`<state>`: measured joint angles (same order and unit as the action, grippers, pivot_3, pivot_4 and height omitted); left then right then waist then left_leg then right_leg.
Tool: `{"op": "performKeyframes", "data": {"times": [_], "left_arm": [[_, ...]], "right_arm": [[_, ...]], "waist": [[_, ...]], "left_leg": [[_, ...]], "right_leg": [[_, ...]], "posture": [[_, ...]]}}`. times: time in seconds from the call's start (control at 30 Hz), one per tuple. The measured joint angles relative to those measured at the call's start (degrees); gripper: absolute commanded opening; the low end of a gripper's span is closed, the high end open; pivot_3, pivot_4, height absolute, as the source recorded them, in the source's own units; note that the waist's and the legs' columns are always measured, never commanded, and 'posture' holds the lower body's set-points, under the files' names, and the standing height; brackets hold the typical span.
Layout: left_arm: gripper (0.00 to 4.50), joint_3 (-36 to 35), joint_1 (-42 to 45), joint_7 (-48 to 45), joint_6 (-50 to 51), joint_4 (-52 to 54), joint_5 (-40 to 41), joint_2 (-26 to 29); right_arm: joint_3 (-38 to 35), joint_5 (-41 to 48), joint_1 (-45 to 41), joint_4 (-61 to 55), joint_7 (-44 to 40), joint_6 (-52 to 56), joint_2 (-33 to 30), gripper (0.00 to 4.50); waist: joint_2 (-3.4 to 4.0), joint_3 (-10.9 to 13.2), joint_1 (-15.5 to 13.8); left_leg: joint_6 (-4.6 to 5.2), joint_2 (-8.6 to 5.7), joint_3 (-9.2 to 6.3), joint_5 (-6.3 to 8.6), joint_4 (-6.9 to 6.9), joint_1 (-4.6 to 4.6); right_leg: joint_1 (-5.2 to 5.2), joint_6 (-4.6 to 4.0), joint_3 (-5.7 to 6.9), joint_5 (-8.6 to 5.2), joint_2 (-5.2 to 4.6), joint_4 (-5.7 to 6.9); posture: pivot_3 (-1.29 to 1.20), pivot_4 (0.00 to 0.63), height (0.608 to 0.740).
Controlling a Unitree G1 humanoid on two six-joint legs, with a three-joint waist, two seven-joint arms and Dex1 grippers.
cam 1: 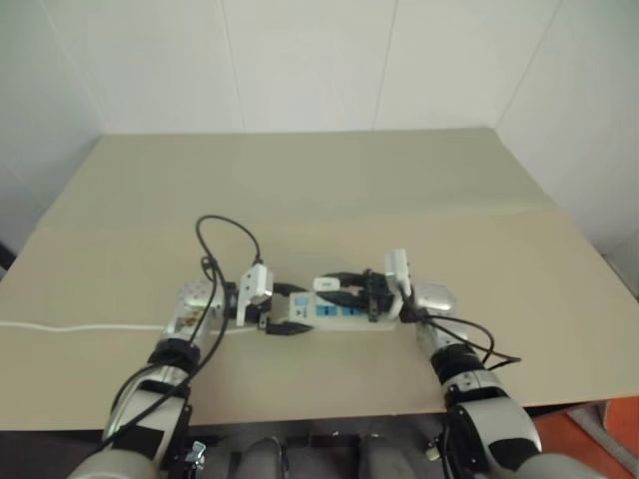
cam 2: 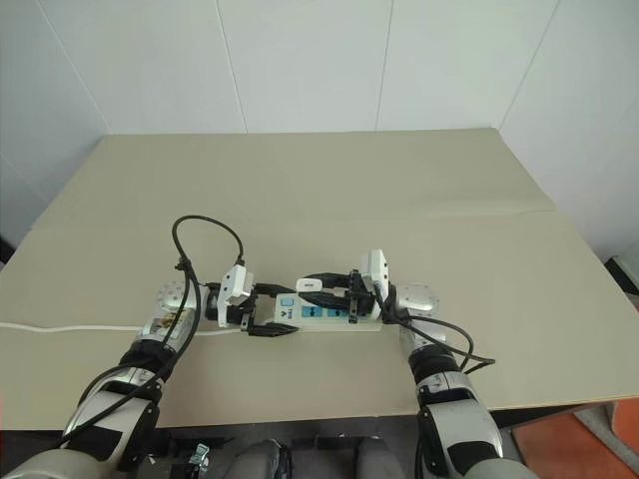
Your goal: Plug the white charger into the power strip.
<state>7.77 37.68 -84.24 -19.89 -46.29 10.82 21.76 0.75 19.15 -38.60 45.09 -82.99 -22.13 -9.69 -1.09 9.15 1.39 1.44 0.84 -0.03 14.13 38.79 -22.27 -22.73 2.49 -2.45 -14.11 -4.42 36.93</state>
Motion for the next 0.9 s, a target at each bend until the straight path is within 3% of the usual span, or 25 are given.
{"op": "performKeyframes", "data": {"times": [0.43,0.9], "left_arm": [[3.28,0.1,-0.2,0.4,1.3,-0.5,0.0,0.3],[3.28,0.1,-0.3,0.9,1.4,-1.6,-1.0,0.7]], "right_arm": [[1.0,-2.0,-4.1,9.5,-0.7,-5.1,0.2,1.11],[2.5,-2.7,-4.2,10.8,2.1,-1.8,0.2,1.11]], "waist": [[-0.08,-0.1,0.5],[-0.19,-1.1,1.1]], "left_leg": [[-0.03,0.02,-0.13,0.02,-0.06,0.56],[-0.05,0.05,-0.11,0.03,-0.17,0.83]], "right_leg": [[0.53,-0.01,0.00,-0.01,0.00,-0.13],[0.65,-0.03,-0.07,-0.03,-0.01,-0.12]], "posture": [[0.00,0.150,0.740],[0.00,0.150,0.740]]}}
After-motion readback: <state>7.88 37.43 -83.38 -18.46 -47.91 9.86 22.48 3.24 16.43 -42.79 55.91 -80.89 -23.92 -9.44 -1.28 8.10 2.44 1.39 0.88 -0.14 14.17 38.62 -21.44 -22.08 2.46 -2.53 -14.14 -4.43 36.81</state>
